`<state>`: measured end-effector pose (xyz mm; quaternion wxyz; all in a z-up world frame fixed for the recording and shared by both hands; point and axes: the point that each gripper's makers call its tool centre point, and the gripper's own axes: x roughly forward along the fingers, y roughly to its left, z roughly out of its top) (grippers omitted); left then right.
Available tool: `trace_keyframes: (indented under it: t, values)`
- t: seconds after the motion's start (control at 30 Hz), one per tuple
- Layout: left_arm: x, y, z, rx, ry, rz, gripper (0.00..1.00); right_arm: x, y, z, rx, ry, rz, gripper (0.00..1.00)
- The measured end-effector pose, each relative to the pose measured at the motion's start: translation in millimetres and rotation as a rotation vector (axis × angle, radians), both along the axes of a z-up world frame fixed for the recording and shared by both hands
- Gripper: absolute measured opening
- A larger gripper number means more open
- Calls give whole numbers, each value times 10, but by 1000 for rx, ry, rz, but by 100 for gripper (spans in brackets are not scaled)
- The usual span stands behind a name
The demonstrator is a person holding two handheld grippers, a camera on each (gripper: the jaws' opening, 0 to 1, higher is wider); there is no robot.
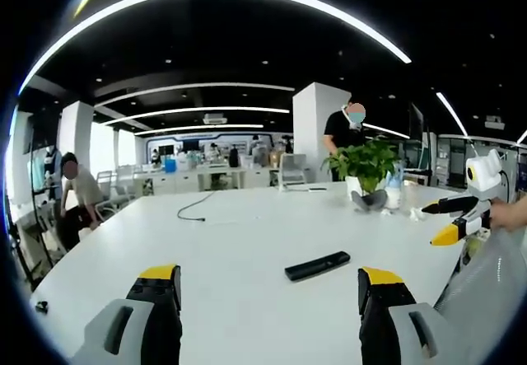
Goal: Press the specified remote control buttons in sequence, fully releasing each button before pressing the next.
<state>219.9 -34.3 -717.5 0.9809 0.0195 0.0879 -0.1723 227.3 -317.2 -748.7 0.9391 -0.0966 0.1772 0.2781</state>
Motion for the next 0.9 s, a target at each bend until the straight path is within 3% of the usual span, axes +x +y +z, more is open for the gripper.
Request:
trace_keyframes:
  t: [0.57,0.9]
  values:
    - [15,29,-73,46,29,20,92,-5,3,-19,25,19,1,89]
    - [10,-40,-250,73,112,-11,93,27,-113,-50,-13,24,-57,88]
